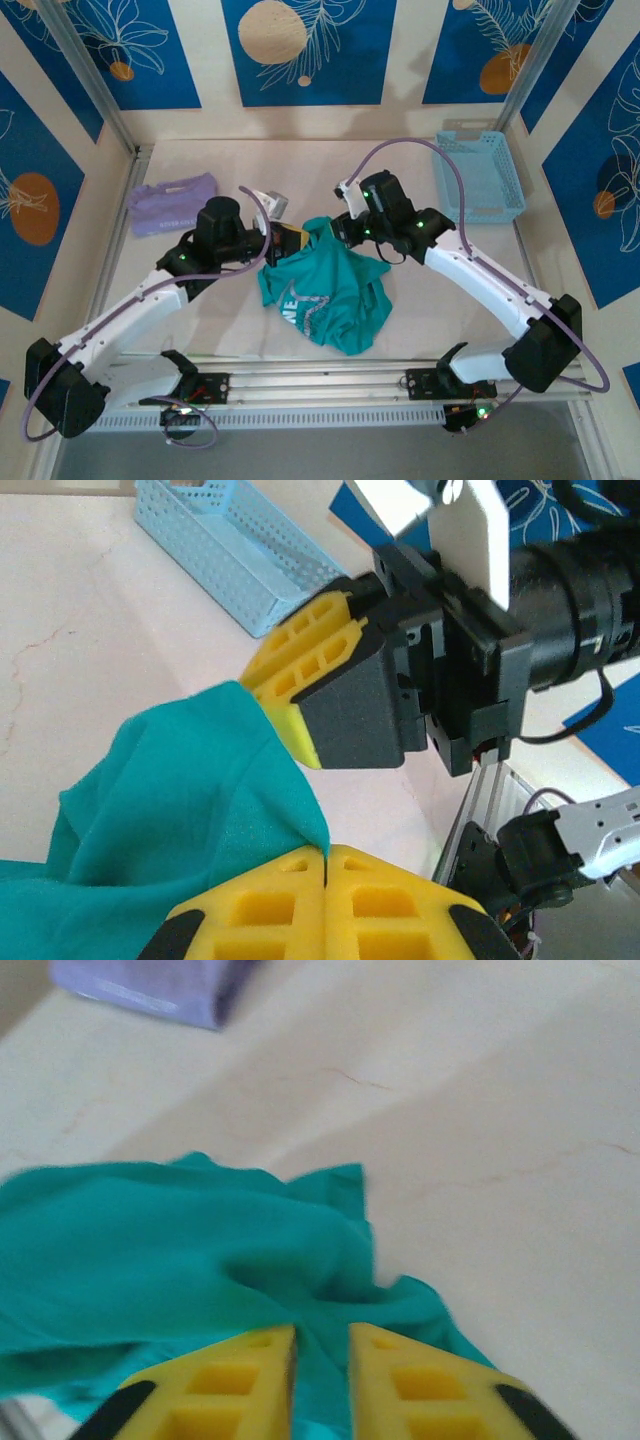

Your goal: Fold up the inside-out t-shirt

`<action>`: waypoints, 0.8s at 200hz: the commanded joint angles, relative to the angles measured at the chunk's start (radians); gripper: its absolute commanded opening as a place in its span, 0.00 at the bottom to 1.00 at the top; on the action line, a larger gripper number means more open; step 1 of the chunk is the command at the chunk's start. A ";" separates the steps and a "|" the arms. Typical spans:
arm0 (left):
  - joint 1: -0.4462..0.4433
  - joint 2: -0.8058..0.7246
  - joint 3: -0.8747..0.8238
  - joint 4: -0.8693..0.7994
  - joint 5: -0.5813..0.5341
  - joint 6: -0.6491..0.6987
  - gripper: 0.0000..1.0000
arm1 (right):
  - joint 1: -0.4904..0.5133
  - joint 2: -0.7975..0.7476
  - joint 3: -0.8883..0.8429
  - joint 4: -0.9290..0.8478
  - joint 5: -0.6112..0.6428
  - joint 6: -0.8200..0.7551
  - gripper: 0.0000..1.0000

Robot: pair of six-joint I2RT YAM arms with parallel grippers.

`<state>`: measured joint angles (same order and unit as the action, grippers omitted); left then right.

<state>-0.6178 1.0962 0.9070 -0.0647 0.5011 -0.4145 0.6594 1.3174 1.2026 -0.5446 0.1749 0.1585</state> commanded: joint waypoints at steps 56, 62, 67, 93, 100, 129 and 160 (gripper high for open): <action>0.014 -0.014 0.003 0.046 0.004 -0.069 0.00 | 0.092 -0.214 -0.218 0.166 -0.147 0.146 0.51; 0.014 -0.015 0.006 0.041 0.001 -0.068 0.00 | 0.104 -0.214 -0.228 0.184 -0.141 0.154 0.55; 0.015 -0.015 0.008 0.037 0.001 -0.067 0.00 | 0.114 -0.215 -0.235 0.197 -0.131 0.165 0.56; 0.015 -0.017 0.016 0.025 0.005 -0.064 0.00 | 0.145 -0.201 -0.284 0.273 -0.094 0.223 0.59; 0.013 -0.019 0.016 0.026 0.007 -0.064 0.00 | 0.152 -0.187 -0.289 0.289 -0.078 0.234 0.61; 0.014 -0.035 0.012 0.025 0.010 -0.066 0.00 | 0.170 -0.106 -0.259 0.320 -0.008 0.242 0.64; 0.015 -0.065 0.020 -0.024 -0.027 -0.040 0.00 | 0.156 -0.064 -0.236 0.286 0.087 0.221 0.41</action>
<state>-0.6113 1.0760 0.9058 -0.0593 0.4973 -0.4698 0.8234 1.2423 0.9295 -0.2588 0.1623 0.3779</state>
